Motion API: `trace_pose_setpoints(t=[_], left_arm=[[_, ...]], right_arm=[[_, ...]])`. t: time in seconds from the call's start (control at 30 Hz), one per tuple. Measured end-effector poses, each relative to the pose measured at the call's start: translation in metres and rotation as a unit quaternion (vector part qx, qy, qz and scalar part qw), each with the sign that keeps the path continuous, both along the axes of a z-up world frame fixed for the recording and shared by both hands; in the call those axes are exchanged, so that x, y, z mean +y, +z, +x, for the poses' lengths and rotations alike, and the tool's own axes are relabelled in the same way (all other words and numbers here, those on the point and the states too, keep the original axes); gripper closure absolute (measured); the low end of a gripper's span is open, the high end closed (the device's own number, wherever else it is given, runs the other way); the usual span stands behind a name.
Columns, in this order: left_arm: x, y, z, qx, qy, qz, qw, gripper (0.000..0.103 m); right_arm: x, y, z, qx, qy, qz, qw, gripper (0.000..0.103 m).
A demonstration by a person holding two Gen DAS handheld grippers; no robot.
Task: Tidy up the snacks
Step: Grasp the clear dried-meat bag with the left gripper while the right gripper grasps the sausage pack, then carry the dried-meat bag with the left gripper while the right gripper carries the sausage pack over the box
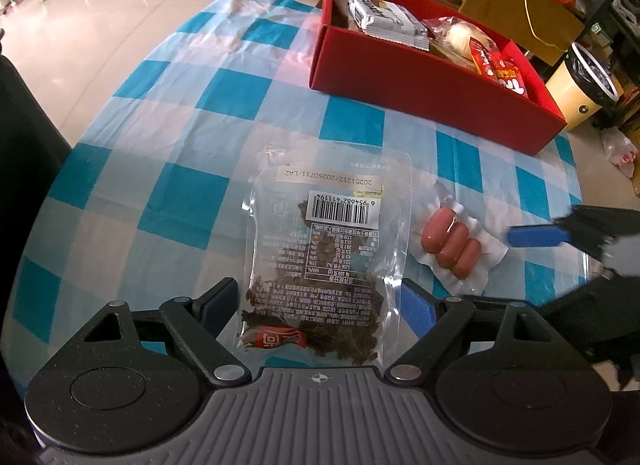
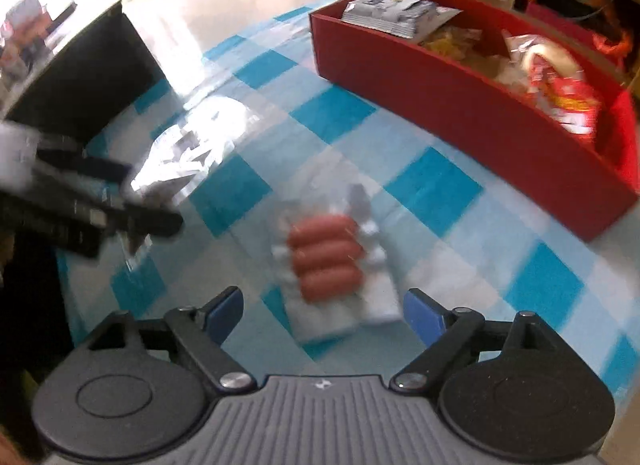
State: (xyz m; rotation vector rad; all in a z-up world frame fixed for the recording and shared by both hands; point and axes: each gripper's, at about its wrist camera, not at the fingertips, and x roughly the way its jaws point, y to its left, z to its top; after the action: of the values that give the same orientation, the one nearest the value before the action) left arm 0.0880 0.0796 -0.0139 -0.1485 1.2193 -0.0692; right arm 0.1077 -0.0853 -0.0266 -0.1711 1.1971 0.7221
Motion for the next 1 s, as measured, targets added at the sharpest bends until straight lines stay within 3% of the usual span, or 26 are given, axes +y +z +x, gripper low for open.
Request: trace_pose_setpoints(t=[0.27, 0.33, 0.53, 0.57, 0.63, 0.7, 1.0], left_arm=[[0.0, -0.001, 0.002, 0.005, 0.002, 0.002, 1.0, 0.014], [0.0, -0.001, 0.003, 0.006, 0.002, 0.001, 1.0, 0.014], [-0.001, -0.002, 0.002, 0.006, -0.004, 0.003, 1.0, 0.013], [-0.001, -0.003, 0.002, 0.008, -0.003, 0.003, 1.0, 0.013], [0.0, -0.004, 0.003, 0.011, -0.001, 0.004, 0.9999, 0.013], [0.001, -0.005, 0.004, 0.012, 0.0, 0.004, 0.9999, 0.013], [0.0, 0.001, 0.001, -0.001, -0.005, -0.002, 1.0, 0.013]], right_arm=[[0.021, -0.019, 0.002, -0.039, 0.005, -0.026, 0.999, 0.013], [0.017, -0.022, 0.003, -0.029, 0.003, -0.004, 1.0, 0.0], [0.022, -0.022, 0.002, -0.041, 0.032, -0.02, 0.998, 0.0], [0.021, -0.022, 0.003, -0.043, 0.026, -0.022, 0.998, 0.002], [0.018, -0.019, 0.003, -0.058, 0.017, -0.035, 0.998, 0.02], [0.011, -0.016, 0.002, -0.067, 0.008, -0.036, 0.997, 0.032], [-0.01, -0.002, 0.0, -0.065, -0.034, -0.015, 0.997, 0.033]])
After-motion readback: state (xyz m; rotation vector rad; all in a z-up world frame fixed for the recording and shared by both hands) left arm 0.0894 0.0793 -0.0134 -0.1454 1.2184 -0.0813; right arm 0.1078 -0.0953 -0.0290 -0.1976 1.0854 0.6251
